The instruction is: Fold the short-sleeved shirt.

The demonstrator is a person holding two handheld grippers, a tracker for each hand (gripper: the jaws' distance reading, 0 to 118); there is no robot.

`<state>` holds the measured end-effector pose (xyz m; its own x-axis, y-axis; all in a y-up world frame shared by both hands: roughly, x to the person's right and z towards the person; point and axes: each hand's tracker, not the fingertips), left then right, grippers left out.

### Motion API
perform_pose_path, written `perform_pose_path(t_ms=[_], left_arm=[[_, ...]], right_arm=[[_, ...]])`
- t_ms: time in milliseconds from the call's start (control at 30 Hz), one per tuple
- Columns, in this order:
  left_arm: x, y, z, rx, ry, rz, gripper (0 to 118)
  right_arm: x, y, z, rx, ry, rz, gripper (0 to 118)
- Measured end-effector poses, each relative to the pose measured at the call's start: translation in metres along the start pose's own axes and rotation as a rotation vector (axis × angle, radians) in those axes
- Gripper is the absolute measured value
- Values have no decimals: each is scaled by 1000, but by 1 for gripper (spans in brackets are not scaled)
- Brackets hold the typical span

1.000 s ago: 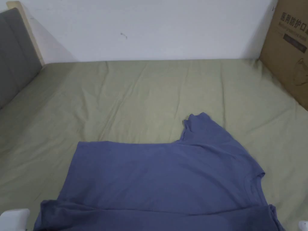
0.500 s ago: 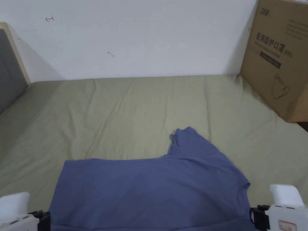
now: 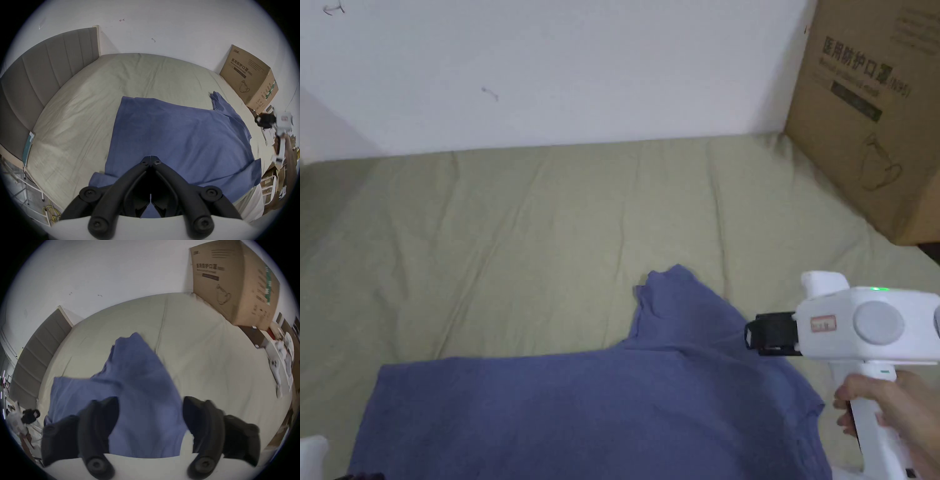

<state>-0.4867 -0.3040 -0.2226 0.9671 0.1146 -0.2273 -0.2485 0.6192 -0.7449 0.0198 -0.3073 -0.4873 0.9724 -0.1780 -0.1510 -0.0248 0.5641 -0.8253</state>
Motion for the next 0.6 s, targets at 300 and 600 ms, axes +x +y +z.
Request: perform_pose_path(t_ms=[300,600], left_arm=[[-7,3,-34,-74,22,27,0],[-11,6,-38,-88,25,52,0]], right_arm=[[8,23,-129,-271,-148,-23,72],[-12,28,-90,-214,-126,62,2]])
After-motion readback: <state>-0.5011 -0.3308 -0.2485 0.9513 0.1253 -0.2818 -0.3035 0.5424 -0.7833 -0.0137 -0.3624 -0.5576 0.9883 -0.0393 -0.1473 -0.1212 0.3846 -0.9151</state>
